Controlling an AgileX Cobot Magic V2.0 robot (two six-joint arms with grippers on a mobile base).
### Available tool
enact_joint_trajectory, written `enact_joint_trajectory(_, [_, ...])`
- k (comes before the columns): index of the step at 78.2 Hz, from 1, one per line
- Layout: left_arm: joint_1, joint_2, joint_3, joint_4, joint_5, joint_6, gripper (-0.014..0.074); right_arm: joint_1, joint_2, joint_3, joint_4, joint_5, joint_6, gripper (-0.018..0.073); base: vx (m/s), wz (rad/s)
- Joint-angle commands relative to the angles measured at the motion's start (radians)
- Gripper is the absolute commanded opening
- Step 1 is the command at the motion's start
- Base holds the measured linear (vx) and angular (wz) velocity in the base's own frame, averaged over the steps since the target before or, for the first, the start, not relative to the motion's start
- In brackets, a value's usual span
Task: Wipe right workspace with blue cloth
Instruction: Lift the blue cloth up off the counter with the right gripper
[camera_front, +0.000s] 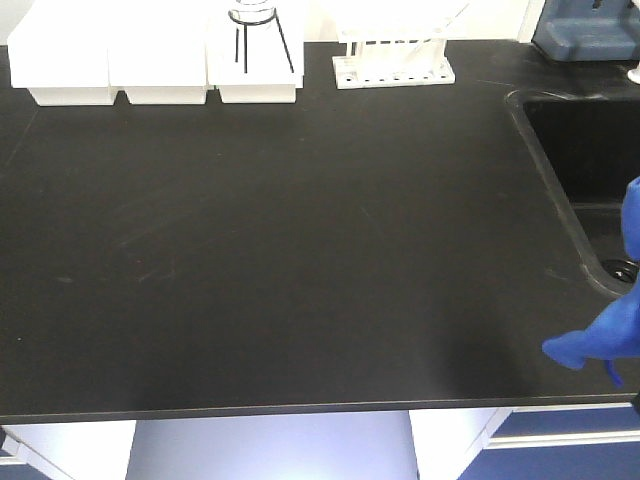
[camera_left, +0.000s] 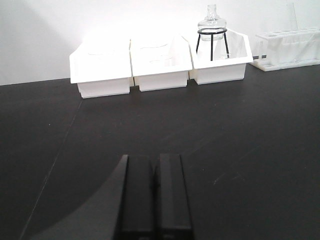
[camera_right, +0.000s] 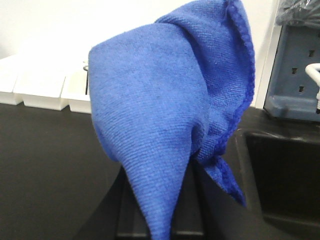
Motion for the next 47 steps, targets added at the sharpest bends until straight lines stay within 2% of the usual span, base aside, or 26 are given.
enact_joint_trajectory(1, [-0.007,-0.010,-0.028,0.000,-0.084,-0.002,-0.0006,0.001,0.012,-0.029,0.007,-0.102,-0.007,-0.0008,0.00,0.00])
enact_joint_trajectory(47, [-0.007,-0.010,-0.028,0.000,-0.084,-0.002,-0.0006,0.001,0.012,-0.029,0.007,-0.096,-0.007,-0.0008,0.00,0.00])
